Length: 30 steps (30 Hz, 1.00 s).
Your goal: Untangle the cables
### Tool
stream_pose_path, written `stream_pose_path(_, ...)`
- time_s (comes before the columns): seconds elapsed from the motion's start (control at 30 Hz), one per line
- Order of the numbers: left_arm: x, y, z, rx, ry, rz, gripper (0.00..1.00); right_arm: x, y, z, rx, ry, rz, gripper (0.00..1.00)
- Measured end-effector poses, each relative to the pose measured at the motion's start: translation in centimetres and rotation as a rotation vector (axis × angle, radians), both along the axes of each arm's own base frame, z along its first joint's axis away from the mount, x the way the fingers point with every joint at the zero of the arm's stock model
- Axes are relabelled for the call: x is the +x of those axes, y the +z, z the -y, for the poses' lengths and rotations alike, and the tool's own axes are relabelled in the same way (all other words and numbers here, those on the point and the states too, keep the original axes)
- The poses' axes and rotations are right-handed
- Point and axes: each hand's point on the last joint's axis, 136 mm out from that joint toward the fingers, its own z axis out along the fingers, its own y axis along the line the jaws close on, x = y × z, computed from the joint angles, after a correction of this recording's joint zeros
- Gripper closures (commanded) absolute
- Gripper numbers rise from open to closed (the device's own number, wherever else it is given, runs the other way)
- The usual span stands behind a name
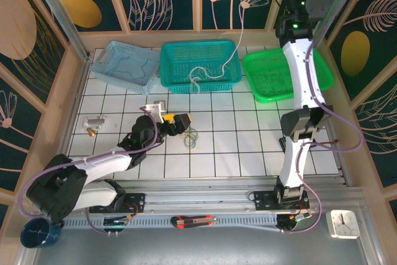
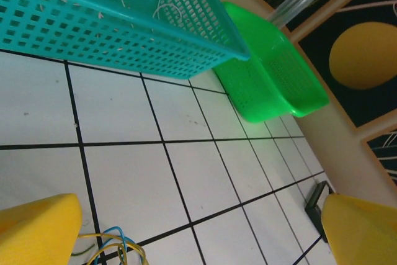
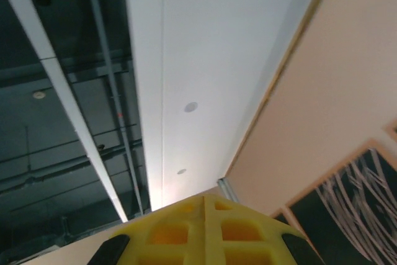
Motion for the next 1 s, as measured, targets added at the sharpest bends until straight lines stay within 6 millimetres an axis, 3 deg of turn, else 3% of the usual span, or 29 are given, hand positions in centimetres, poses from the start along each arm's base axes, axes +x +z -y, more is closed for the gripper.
stream_pose_path(0.17, -0.5, 1.1, -0.9, -0.048, 0.034, 0.001, 0.01, 5.6, -4.4, -0.7, 0.020, -0.016, -0.090, 1.00)
stream_pose_path(0.43, -0.7, 1.3, -1.8, -0.062, 0.072, -0.002, 0.01, 9.6, -8.8, -2.7, 0.016, -0.012, -0.164, 1.00)
stream_pose_path(0.57, -0.7, 1.0, -1.8, -0.056, 0.074, -0.010, 0.01, 9.9, -9.4, -3.7, 0.004, -0.004, -0.170, 1.00)
stream_pose_path(0.9, -0.5, -0.4, -1.7, -0.033, 0.075, -0.042, 0.01, 8.3, -8.7, -6.2, -0.037, -0.001, -0.118, 1.00)
stream_pose_path(1.0, -0.6, -0.5, -1.7, -0.036, 0.076, -0.045, 0.01, 8.5, -10.2, -7.7, -0.068, 0.027, -0.133, 1.00)
